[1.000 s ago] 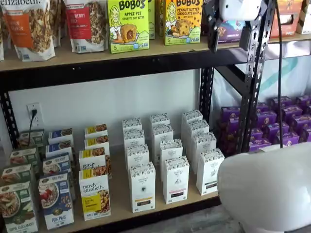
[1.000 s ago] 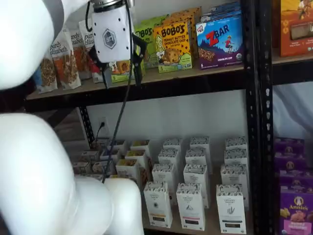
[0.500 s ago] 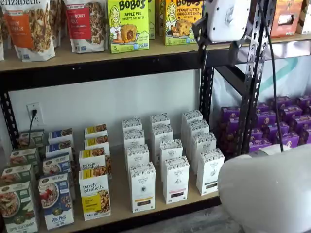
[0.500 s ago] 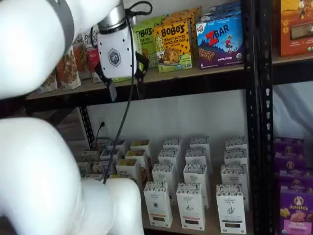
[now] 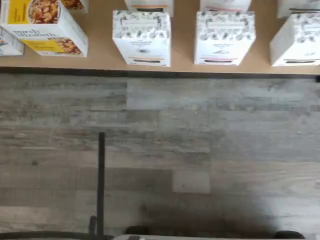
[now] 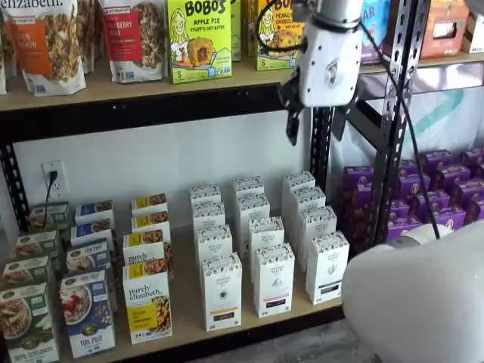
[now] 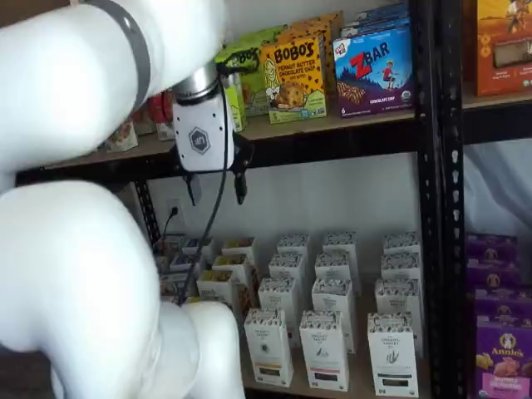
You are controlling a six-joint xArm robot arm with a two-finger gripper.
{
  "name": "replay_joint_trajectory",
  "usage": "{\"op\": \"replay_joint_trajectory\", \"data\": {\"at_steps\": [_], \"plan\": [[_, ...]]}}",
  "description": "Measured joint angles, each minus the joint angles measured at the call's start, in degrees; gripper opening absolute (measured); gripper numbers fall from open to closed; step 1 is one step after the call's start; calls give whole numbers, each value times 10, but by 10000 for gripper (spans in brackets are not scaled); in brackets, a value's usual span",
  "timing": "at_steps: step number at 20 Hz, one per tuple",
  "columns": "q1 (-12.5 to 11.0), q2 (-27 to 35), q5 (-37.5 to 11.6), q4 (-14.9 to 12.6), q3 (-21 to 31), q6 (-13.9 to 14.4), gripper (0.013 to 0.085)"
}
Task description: Pick up the white box with a yellow strip in the middle, on the bottom shelf, the fourth box from the left
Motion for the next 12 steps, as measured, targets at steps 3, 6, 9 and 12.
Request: {"op": "replay_joint_trajectory", "data": {"at_steps": [3,6,9,12], "plan": [[17,10,-32,-5,20,16,850],[33,24,-71,-6,41,30,850],[49,41,-95,-22,53,50,850],[60,64,-104,-36,57,65,850]]}}
